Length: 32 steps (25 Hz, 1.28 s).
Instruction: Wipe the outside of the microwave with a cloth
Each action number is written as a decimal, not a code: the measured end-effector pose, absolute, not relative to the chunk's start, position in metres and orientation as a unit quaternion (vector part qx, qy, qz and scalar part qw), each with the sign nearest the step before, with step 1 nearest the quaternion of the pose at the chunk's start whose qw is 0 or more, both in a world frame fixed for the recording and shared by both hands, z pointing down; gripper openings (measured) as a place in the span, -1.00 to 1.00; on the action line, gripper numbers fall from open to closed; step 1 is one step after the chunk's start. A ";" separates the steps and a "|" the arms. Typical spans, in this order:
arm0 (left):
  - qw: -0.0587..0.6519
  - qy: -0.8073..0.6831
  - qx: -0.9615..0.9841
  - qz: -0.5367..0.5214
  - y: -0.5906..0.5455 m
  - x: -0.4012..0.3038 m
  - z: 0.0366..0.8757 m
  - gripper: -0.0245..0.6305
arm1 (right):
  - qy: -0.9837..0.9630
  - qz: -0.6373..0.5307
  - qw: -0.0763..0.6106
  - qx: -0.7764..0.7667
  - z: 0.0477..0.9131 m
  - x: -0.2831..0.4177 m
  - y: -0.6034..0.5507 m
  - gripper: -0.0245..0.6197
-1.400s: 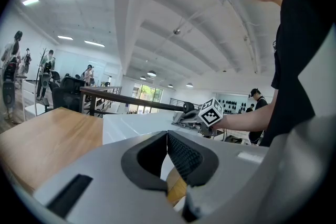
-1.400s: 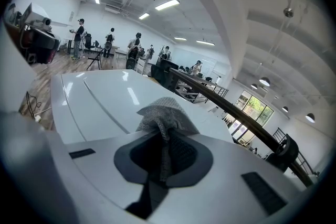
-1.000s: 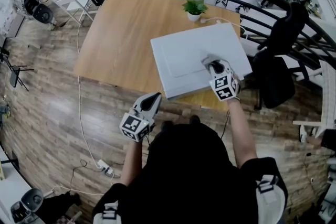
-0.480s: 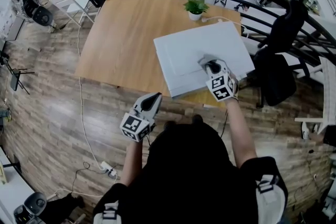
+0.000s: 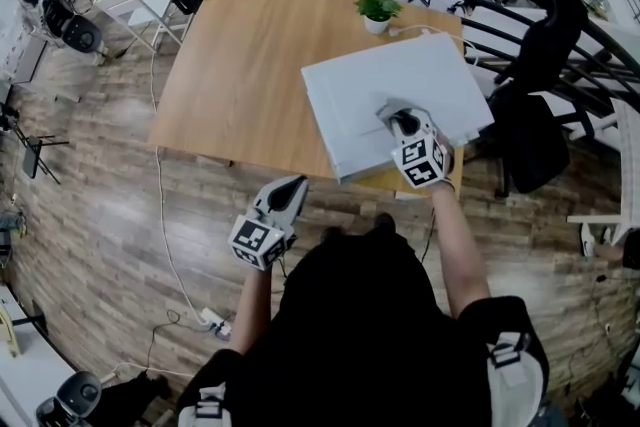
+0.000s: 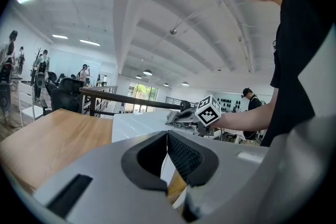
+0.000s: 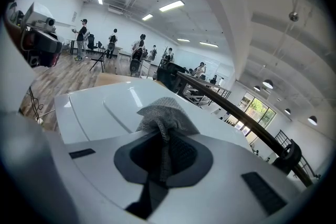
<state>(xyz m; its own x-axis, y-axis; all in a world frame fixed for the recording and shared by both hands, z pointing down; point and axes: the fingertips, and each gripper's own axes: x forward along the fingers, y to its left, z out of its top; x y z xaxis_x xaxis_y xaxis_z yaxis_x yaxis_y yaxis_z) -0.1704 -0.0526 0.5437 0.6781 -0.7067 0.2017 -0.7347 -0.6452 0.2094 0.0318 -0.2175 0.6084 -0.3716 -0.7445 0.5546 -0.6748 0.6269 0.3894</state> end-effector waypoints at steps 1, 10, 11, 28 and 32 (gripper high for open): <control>0.144 -0.398 0.905 0.054 -0.051 -0.173 0.544 -0.92 | -0.826 -0.048 0.361 0.430 0.608 0.029 -0.216 -0.87; 0.142 -0.393 0.906 0.062 -0.036 -0.198 0.544 -0.92 | -0.830 -0.043 0.363 0.421 0.608 -0.007 -0.205 -0.87; 0.145 -0.394 0.905 0.063 -0.035 -0.200 0.545 -0.92 | -0.830 -0.043 0.364 0.420 0.608 -0.011 -0.203 -0.87; 0.136 -0.407 0.901 0.057 -0.014 -0.236 0.549 -0.92 | -0.845 -0.042 0.359 0.394 0.608 -0.069 -0.190 -0.87; 0.139 -0.409 0.900 0.056 -0.012 -0.241 0.553 -0.92 | -0.847 -0.039 0.360 0.389 0.611 -0.080 -0.191 -0.87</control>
